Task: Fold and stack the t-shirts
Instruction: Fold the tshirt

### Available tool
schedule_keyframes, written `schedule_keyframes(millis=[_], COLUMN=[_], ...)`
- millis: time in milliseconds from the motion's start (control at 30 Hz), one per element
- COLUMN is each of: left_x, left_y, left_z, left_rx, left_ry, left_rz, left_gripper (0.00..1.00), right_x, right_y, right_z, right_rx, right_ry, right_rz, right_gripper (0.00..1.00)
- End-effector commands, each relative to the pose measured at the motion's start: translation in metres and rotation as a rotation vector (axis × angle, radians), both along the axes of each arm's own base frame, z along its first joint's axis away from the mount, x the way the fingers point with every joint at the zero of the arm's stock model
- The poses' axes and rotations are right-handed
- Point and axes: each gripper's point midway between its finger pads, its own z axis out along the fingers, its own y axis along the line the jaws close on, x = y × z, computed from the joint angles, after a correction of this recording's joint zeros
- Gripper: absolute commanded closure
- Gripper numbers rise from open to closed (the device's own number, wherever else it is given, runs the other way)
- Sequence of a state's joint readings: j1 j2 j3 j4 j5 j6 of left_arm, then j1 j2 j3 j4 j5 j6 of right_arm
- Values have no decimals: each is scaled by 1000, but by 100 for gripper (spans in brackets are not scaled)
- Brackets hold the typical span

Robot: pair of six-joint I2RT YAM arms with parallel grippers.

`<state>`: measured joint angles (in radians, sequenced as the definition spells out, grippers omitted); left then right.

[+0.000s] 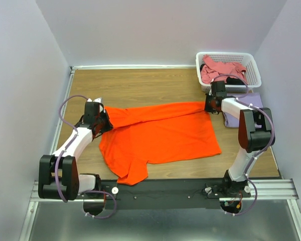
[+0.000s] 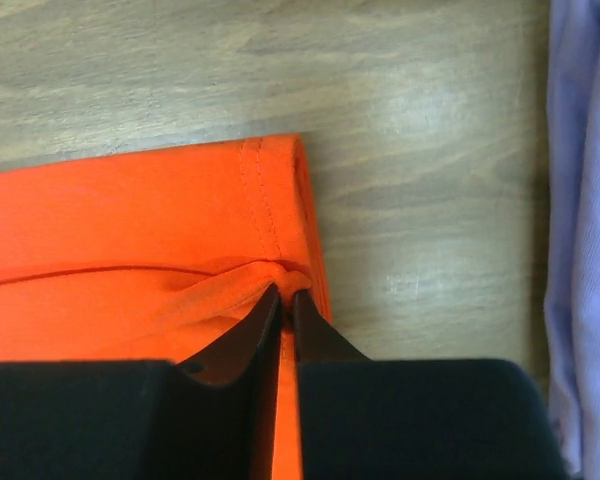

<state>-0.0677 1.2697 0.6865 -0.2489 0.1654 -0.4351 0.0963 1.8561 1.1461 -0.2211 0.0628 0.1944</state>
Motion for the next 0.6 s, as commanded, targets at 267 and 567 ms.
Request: schedule_keyframes(millis=[267,567], left_x=[-11,3], left_y=[-1,18], left_z=[13,59], left_rx=[-20,20], left_ry=[-48,-207], left_rz=[21,137], left_gripper=[87,30], right_x=[-16,-20], right_y=[8,36], right_z=[39,99], right_rx=[63,198], right_ry=[-73,-183], right_rz=[5,108], right_gripper=[60,51])
